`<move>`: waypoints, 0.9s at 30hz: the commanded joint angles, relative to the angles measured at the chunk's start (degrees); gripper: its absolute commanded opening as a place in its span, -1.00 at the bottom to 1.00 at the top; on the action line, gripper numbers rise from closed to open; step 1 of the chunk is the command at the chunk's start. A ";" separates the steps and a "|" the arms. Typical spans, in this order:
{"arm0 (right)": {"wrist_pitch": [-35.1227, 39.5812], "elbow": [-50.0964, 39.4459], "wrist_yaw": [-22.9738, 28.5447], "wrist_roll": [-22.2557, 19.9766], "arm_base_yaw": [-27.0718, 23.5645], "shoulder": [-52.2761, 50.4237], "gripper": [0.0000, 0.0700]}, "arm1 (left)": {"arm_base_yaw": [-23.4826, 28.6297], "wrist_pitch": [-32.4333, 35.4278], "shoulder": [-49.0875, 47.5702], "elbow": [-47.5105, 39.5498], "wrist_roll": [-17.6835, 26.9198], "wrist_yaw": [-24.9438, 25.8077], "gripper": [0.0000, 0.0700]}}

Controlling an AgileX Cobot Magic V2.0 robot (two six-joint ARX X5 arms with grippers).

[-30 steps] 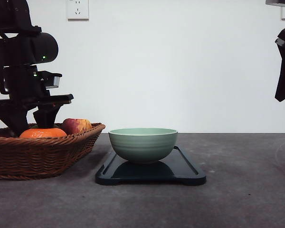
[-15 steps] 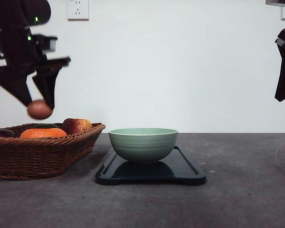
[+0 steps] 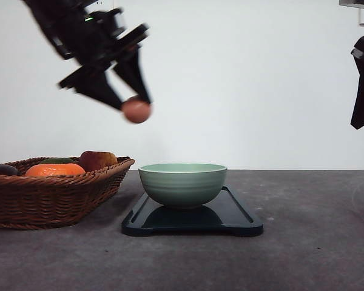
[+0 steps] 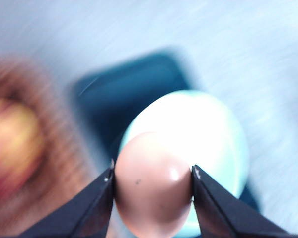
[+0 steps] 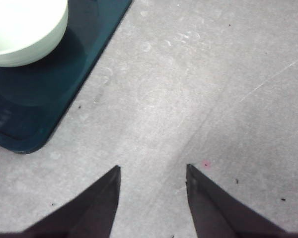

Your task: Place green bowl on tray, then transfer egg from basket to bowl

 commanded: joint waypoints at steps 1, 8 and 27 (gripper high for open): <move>0.55 0.20 0.07 -0.52 0.22 0.44 -0.26 | -2.33 2.27 0.80 1.18 0.25 -2.60 -0.35; 0.54 0.20 0.07 -0.50 0.22 0.44 -0.26 | -9.46 6.80 4.31 1.18 3.43 -9.88 -0.35; 0.57 0.20 0.04 -0.48 0.24 0.44 -0.26 | -11.86 9.01 15.19 1.18 3.46 -13.80 -0.35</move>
